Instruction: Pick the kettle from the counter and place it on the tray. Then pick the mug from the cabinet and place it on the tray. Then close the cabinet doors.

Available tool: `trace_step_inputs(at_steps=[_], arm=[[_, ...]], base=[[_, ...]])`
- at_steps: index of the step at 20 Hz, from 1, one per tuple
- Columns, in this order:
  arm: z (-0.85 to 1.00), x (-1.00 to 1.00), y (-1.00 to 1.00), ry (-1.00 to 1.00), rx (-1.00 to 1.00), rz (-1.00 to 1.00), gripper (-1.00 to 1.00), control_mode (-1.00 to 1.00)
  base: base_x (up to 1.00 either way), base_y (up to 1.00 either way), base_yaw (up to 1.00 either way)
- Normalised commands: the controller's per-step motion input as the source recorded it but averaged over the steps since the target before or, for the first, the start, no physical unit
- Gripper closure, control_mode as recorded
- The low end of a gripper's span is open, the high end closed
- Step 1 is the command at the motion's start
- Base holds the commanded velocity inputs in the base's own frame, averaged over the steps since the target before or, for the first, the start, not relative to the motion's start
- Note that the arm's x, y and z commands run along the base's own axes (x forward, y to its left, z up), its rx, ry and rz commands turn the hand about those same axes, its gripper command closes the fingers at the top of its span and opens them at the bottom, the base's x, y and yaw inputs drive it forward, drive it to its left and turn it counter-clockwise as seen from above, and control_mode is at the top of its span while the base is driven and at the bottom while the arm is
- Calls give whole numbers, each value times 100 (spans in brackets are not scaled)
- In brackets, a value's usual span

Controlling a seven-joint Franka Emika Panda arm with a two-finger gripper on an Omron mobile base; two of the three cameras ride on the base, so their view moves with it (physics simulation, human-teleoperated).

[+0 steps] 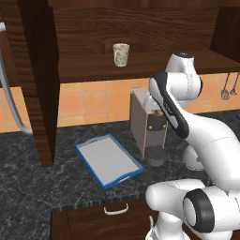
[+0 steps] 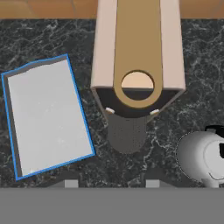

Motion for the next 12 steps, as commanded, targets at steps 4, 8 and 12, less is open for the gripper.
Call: trace_step_inputs(at_steps=[4,8,12], arm=[[-14,-6,-36,0,0,-1,-100,-100],[-18,-19,-96,0,1,-4,-100,-100],[-19,-4,-76,0,1,-5,-100,-100]], base=[[0,0,0],[0,0,0],[0,0,0]])
